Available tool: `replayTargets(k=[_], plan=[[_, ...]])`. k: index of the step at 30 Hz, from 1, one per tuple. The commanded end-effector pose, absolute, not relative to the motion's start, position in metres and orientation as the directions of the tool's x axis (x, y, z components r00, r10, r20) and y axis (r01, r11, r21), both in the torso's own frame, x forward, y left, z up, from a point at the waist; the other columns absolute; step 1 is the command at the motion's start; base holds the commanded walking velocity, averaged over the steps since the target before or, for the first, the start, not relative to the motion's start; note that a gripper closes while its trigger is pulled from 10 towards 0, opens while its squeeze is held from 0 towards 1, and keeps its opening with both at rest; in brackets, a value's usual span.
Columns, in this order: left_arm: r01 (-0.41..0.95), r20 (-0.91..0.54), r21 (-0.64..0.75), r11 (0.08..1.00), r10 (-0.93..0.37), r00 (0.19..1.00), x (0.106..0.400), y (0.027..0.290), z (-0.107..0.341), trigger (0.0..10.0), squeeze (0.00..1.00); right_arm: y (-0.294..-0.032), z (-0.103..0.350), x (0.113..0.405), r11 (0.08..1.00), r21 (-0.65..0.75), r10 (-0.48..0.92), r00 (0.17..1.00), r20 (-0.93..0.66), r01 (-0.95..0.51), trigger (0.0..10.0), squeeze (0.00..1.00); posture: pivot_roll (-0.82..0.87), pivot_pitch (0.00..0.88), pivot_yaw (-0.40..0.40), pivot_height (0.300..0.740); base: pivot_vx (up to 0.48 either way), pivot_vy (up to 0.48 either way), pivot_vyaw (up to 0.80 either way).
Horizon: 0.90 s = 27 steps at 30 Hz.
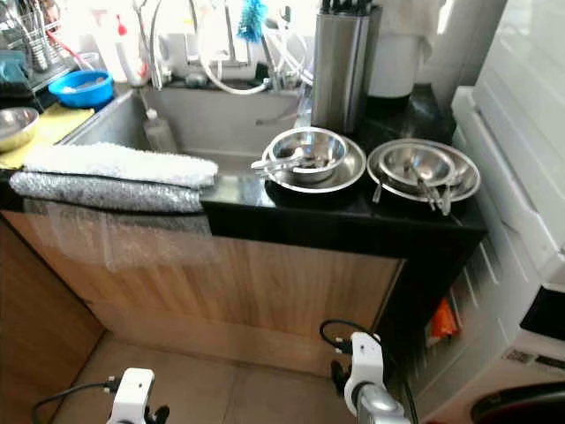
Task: Kitchen organization
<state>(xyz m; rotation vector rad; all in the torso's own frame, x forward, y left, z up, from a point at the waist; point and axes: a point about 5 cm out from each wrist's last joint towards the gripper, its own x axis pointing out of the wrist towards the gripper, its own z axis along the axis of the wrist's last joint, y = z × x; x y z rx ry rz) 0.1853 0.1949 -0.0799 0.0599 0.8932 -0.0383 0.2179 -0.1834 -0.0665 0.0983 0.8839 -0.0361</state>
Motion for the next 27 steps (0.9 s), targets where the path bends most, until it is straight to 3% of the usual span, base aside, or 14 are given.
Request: replayTargets(k=[1,19,27], plan=[[0.071,-0.788,0.044,0.996,-0.009,0.615,0.1829,0.1957,-0.0812,10.0,0.0,-0.1848,-0.0652,0.2196,0.995,0.065,0.005,0.639,-0.769,0.07,10.0,0.0,-0.01,0.0,0.05,0.74,0.0,0.0,0.0],[0.103,-0.787,0.045,0.994,-0.028,0.617,0.1836,0.1925,-0.081,10.0,0.0,-0.1836,-0.0672,0.2165,0.996,0.064,0.008,0.634,-0.773,0.065,10.0,0.0,-0.01,0.0,0.06,0.74,0.0,0.0,0.0],[0.116,-0.79,0.057,0.992,-0.026,0.612,0.1833,0.1946,-0.0809,10.0,0.0,-0.1827,-0.0673,0.2165,0.996,0.065,0.007,0.635,-0.773,0.067,10.0,0.0,-0.01,0.0,0.065,0.74,0.252,0.0,0.0]])
